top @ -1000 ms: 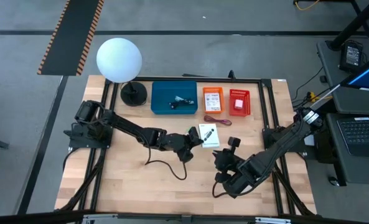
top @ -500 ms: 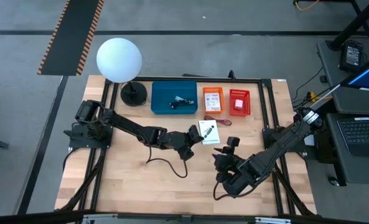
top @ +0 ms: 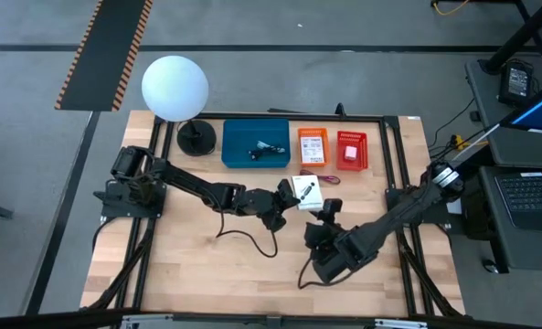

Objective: Pick and place items into bin
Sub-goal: Put the white card reader box into the orange bin

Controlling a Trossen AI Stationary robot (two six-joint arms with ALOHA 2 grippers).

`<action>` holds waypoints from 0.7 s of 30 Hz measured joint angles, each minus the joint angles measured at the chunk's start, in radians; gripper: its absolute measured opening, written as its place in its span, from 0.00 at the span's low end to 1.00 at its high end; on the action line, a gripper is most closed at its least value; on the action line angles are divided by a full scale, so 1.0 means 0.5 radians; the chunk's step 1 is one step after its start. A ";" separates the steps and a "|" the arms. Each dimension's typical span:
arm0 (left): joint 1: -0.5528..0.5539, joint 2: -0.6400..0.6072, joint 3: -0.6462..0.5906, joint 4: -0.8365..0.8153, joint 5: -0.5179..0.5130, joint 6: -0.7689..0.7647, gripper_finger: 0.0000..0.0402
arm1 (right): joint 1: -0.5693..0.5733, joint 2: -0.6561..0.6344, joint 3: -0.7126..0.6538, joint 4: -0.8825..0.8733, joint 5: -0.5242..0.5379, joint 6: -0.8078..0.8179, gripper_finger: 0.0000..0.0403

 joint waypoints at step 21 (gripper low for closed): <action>-0.010 -0.001 0.000 0.067 0.069 0.021 0.01 | -0.076 0.031 -0.001 -0.121 0.026 -0.037 0.42</action>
